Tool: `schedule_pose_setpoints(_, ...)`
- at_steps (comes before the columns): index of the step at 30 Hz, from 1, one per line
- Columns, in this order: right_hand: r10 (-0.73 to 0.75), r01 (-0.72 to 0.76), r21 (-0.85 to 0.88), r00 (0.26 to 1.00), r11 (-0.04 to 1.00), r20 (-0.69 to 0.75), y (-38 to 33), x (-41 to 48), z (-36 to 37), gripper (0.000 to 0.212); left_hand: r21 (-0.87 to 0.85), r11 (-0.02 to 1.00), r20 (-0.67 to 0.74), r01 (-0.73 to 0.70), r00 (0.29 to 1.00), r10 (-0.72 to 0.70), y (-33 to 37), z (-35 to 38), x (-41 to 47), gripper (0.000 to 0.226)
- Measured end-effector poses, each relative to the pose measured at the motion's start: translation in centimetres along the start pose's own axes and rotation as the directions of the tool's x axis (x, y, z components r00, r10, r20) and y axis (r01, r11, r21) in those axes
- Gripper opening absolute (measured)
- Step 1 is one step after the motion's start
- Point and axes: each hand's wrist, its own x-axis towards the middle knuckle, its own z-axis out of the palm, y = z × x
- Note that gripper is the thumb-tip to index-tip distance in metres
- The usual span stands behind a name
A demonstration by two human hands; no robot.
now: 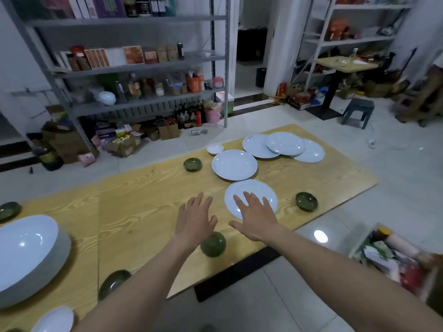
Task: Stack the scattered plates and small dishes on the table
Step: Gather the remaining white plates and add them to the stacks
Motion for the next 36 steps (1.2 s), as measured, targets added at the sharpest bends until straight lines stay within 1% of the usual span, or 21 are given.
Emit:
schedule_pose_setpoints(4,0.059,-0.058,0.054,0.998,0.997,-0.012,5.8,1.3,0.0,0.079,-0.011,0.999,0.005,-0.044,0.999,0.044,4.4,1.3,4.6,0.06)
schedule_pose_setpoints(10,0.113,-0.113,0.058,0.993,0.992,-0.011,14.8,6.9,-1.2,0.079,-0.039,0.995,-0.013,-0.096,0.995,0.096,10.8,3.2,14.3,0.059)
schedule_pose_setpoints(15,0.144,-0.142,0.087,0.989,0.986,-0.013,22.2,12.2,-3.0,0.079,-0.08,0.993,0.005,-0.09,0.996,0.091,15.3,3.6,22.6,0.061)
schedule_pose_setpoints(20,0.153,-0.15,0.125,0.988,0.981,-0.013,29.5,16.5,-4.9,0.079,-0.089,0.993,-0.025,-0.077,0.997,0.075,20.0,3.2,29.1,0.061)
schedule_pose_setpoints(25,0.123,-0.124,0.16,0.992,0.979,0.016,37.0,21.9,-5.2,0.082,-0.101,0.994,-0.017,-0.031,0.999,0.029,24.3,4.9,35.5,0.063)
schedule_pose_setpoints(29,0.068,-0.082,0.21,0.995,0.974,0.07,42.8,26.2,-4.8,0.081,-0.083,0.996,0.028,0.029,0.999,-0.027,27.7,7.5,40.2,0.063)
schedule_pose_setpoints(32,0.028,-0.052,0.253,0.995,0.966,0.096,45.9,28.7,-4.3,0.08,-0.081,0.994,0.045,0.08,0.996,-0.076,30.1,9.0,42.8,0.062)
schedule_pose_setpoints(36,0.033,-0.067,0.305,0.993,0.95,0.116,49.4,32.0,-3.8,0.08,-0.097,0.986,0.083,0.136,0.988,-0.128,32.3,10.1,46.0,0.06)
